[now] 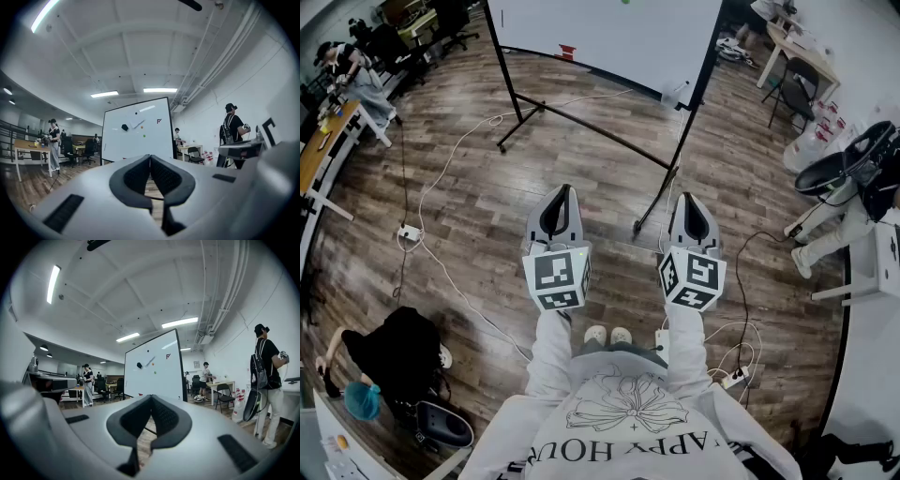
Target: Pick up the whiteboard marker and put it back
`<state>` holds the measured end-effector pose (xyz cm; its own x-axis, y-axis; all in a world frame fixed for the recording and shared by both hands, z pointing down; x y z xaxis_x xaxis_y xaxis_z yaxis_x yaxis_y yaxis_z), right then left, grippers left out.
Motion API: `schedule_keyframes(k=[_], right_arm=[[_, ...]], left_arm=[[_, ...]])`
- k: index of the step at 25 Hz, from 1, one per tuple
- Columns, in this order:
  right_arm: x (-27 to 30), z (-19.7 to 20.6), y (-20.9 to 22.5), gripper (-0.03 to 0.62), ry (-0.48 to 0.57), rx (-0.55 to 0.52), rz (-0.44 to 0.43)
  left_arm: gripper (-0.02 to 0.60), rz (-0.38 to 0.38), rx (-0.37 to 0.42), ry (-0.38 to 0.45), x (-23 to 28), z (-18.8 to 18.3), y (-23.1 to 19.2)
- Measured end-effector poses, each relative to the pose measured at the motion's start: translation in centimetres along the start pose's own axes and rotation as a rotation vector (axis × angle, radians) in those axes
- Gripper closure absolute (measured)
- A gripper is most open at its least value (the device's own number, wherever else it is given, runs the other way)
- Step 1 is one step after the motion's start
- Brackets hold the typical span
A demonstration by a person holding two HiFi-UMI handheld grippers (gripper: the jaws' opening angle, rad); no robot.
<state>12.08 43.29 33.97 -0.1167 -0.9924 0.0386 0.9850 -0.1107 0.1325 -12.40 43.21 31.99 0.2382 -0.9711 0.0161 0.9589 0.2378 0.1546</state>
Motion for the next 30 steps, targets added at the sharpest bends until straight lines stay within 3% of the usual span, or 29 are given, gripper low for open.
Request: schedule_keyframes(k=[13,30], right_arm=[[0.5,0.4,-0.5,0.591,-0.002,0.009,0.005],[3.0,3.1,-3.8,0.591,-0.028,0.045,0.058]], left_arm=[[0.575,0.009,0.005,0.004,0.3,0.2,-0.7],[0.575,0.049,0.022,-0.021,2.1,2.6,-4.7]])
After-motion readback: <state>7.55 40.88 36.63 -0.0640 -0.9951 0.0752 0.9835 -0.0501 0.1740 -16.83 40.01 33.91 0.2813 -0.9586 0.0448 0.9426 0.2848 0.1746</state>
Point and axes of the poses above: the fingertips, and each gripper's own axes: x forward along the fingers, y to its right, z out of its underside, the point moved 9 cm from there along -x, backward along the fingers, and after that the axes turned 7 degrees about x, right-handed, at the moved point
